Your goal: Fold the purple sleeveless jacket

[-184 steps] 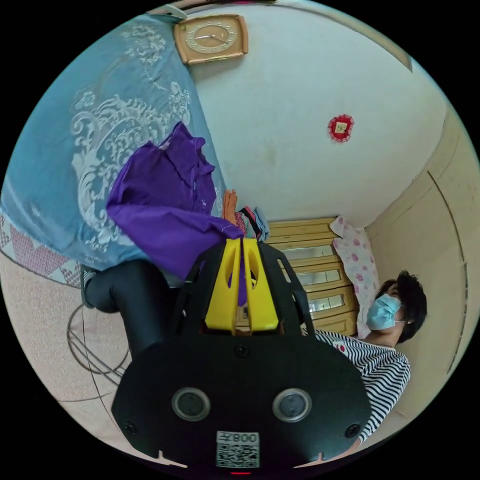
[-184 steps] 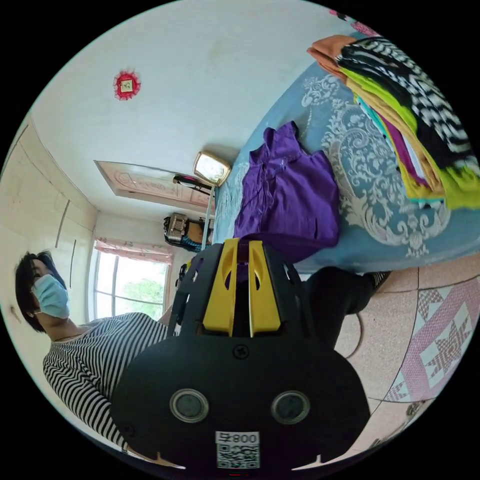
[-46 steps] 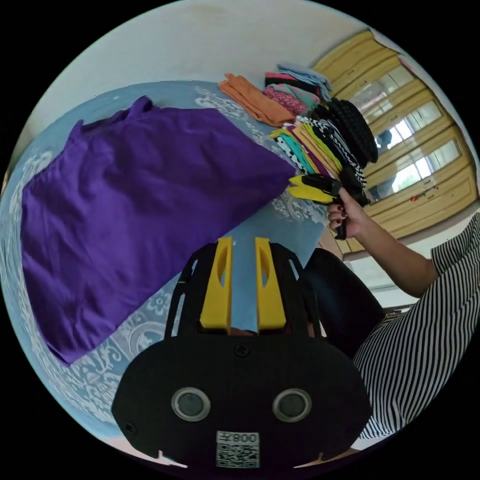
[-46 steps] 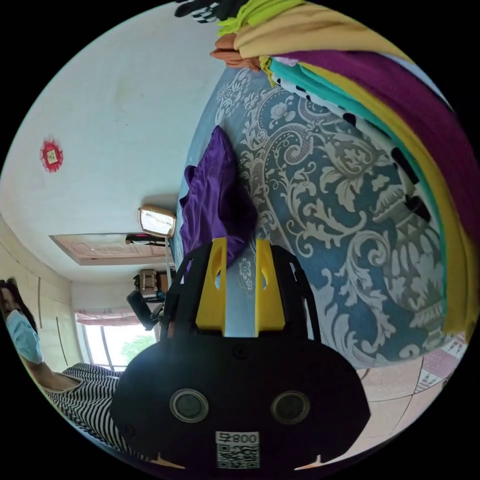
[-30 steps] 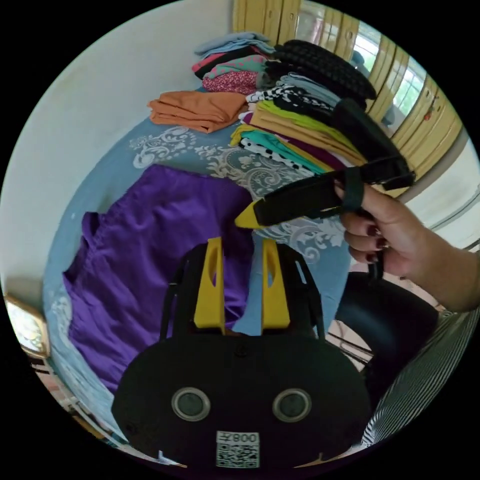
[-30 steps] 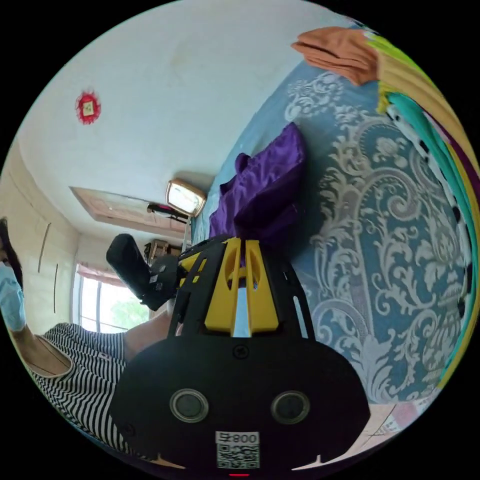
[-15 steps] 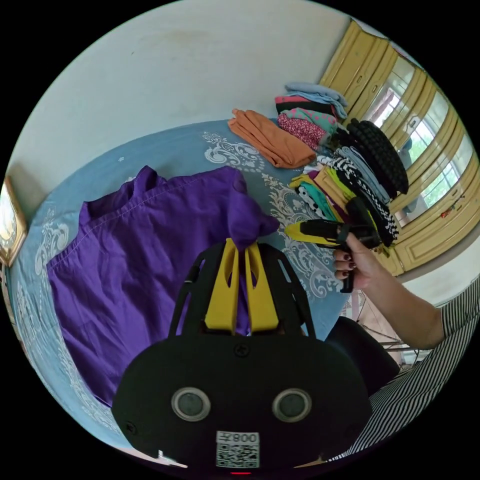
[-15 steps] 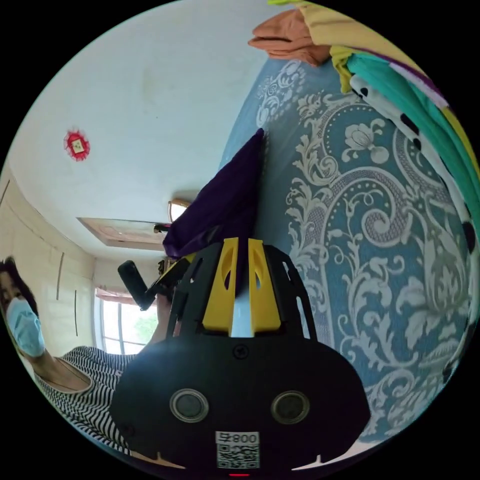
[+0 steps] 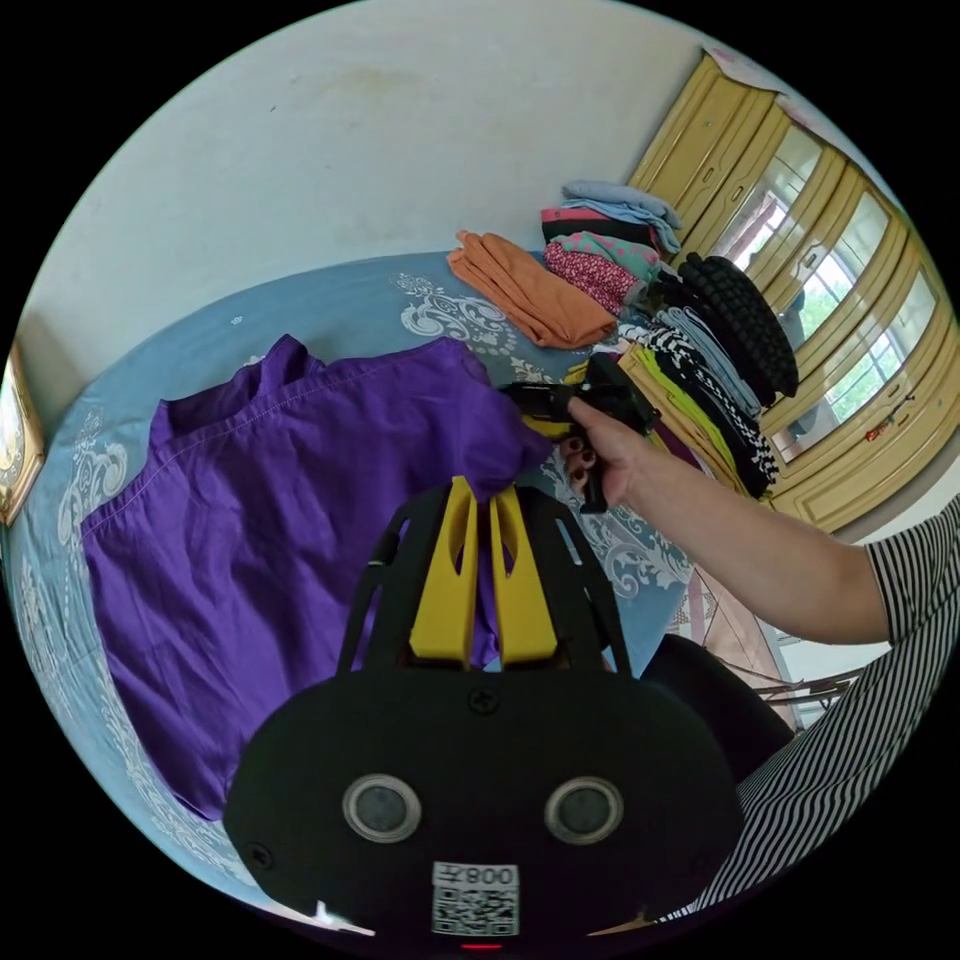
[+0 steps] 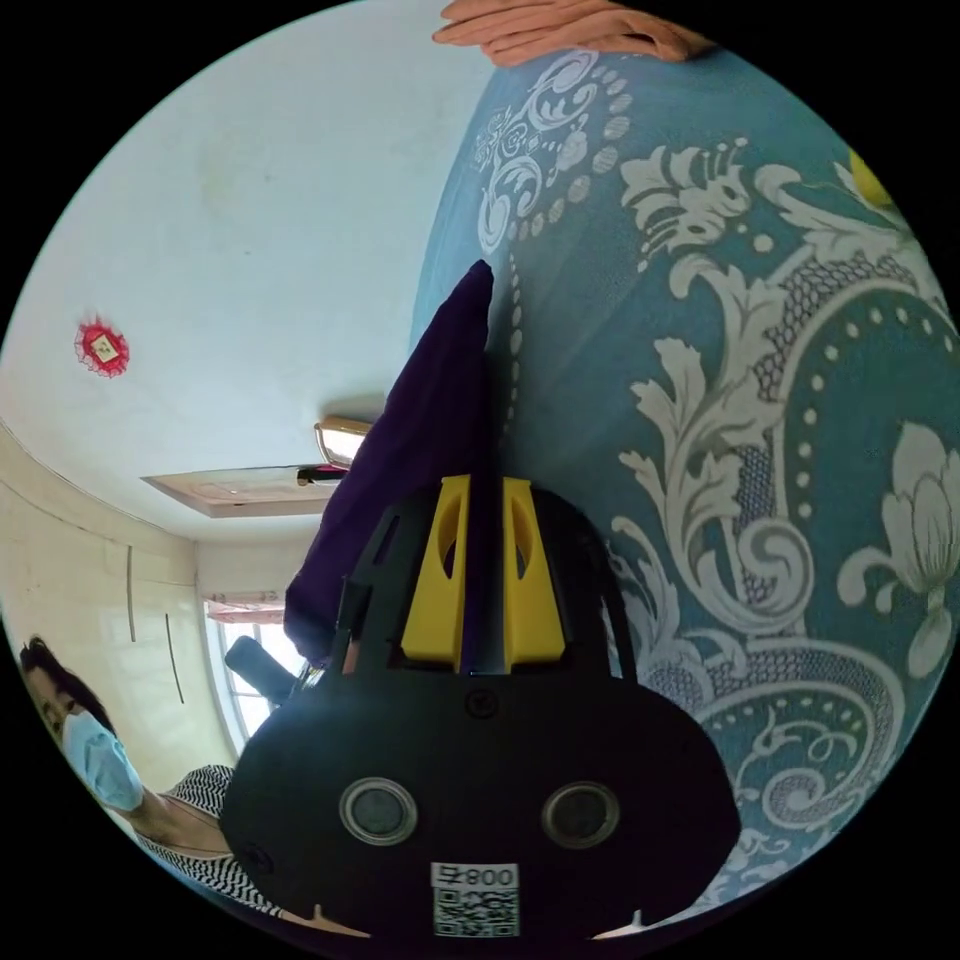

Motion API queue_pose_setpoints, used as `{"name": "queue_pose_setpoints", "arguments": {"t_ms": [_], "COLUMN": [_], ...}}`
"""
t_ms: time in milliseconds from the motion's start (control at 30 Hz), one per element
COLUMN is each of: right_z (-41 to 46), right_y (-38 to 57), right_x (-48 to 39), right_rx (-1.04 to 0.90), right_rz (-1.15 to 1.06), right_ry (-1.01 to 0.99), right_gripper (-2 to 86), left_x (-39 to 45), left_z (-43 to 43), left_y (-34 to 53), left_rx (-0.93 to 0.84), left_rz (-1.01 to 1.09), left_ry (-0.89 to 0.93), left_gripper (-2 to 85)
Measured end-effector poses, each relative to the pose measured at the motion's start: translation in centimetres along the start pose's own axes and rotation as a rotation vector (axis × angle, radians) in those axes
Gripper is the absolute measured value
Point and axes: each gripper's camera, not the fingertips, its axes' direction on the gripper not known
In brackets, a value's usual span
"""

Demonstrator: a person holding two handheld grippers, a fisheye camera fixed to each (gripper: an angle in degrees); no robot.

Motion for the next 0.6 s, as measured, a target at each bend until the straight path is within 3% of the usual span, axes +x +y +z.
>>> {"name": "queue_pose_setpoints", "arguments": {"t_ms": [333,600], "right_z": [0.1,3.6], "right_y": [-1.9,-4.1], "right_x": [-0.4,-2.4], "right_rx": [0.054,-0.032], "right_rz": [0.011,0.002], "right_ry": [-0.084,-0.019], "right_gripper": [7.2,7.2], "left_x": [-0.7,-0.7], "left_z": [-2.4,-5.2], "left_y": [-1.0,-2.2], "left_rx": [0.034,0.037], "left_rz": [-0.038,-0.035], "left_ry": [0.026,0.035], "left_gripper": [1.8,1.7]}}
